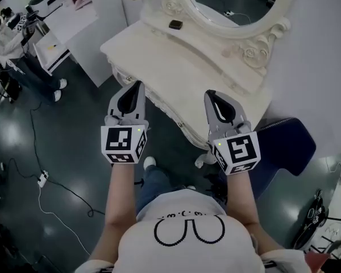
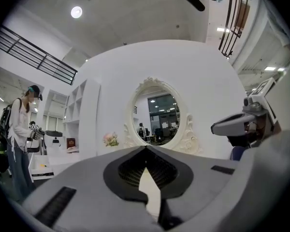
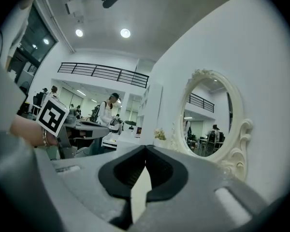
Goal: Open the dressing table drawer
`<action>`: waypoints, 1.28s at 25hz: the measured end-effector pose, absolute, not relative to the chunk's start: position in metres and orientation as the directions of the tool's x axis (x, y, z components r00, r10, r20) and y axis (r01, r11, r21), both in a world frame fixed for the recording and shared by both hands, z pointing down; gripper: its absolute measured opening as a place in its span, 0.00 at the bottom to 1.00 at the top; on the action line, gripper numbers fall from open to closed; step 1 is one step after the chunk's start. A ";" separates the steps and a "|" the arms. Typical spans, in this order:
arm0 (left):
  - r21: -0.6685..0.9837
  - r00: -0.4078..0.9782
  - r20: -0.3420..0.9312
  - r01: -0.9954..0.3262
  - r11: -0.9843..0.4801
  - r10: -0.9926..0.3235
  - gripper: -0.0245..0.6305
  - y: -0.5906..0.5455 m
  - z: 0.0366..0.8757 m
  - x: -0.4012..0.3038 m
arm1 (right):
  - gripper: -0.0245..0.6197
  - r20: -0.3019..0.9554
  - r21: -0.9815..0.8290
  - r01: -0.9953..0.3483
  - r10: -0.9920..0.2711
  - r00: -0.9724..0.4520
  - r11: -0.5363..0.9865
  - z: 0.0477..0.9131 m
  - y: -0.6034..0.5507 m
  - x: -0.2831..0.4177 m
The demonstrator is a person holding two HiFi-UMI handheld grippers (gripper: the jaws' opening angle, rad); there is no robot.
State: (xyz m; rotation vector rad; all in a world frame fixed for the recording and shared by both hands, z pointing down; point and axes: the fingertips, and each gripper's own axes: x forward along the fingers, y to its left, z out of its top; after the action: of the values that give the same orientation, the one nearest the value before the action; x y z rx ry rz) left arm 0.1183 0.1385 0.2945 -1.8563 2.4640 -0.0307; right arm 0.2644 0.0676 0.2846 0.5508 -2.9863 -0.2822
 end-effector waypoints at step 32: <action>0.082 0.066 0.116 -0.995 -0.056 -0.991 0.04 -0.031 0.369 -0.141 | 0.03 0.185 0.106 -0.619 -0.627 -0.757 0.779 0.360 -0.071 0.020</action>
State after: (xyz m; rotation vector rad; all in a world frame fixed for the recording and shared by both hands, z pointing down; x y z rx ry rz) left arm -0.1408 -0.0311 0.3688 -2.3900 2.2479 -0.0464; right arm 0.0197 -0.0713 0.3599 0.9788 -2.7614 -0.0564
